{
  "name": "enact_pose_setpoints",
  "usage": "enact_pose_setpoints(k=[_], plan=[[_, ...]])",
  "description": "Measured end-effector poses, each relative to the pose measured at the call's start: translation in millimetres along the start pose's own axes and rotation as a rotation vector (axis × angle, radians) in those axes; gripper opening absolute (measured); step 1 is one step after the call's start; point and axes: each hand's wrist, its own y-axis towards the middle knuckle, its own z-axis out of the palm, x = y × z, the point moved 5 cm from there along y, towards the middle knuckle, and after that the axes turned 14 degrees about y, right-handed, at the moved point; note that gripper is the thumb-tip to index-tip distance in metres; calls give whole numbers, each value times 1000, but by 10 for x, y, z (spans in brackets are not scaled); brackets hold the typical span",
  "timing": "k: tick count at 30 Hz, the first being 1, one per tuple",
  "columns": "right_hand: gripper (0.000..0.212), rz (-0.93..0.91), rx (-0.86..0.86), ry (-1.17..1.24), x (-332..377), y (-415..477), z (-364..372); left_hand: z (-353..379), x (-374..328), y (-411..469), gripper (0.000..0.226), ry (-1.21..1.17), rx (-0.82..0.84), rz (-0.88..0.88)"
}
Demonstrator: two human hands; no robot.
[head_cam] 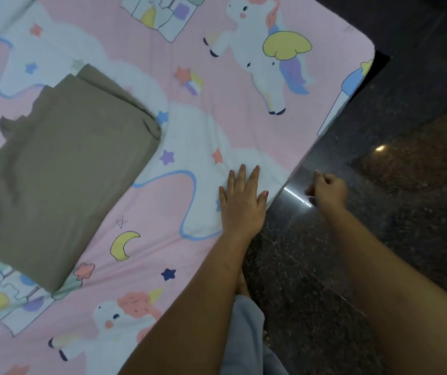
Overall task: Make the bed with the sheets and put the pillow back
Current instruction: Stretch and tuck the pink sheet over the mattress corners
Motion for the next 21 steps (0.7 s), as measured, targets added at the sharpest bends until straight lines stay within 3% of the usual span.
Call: enact_pose_setpoints(k=[5,15,18,21], plan=[[25,137,156,151,243,182,299,-9,-114,205,55,6,16,11],[37,-88,70,75,275,267,365,-56,-254,465,55,20,-6,57],[25,-76,40,109,282,379,194,-95,-350,512,55,20,4,95],[28,-72,37,47,286,527,86,-116,-465,564,55,45,11,119]])
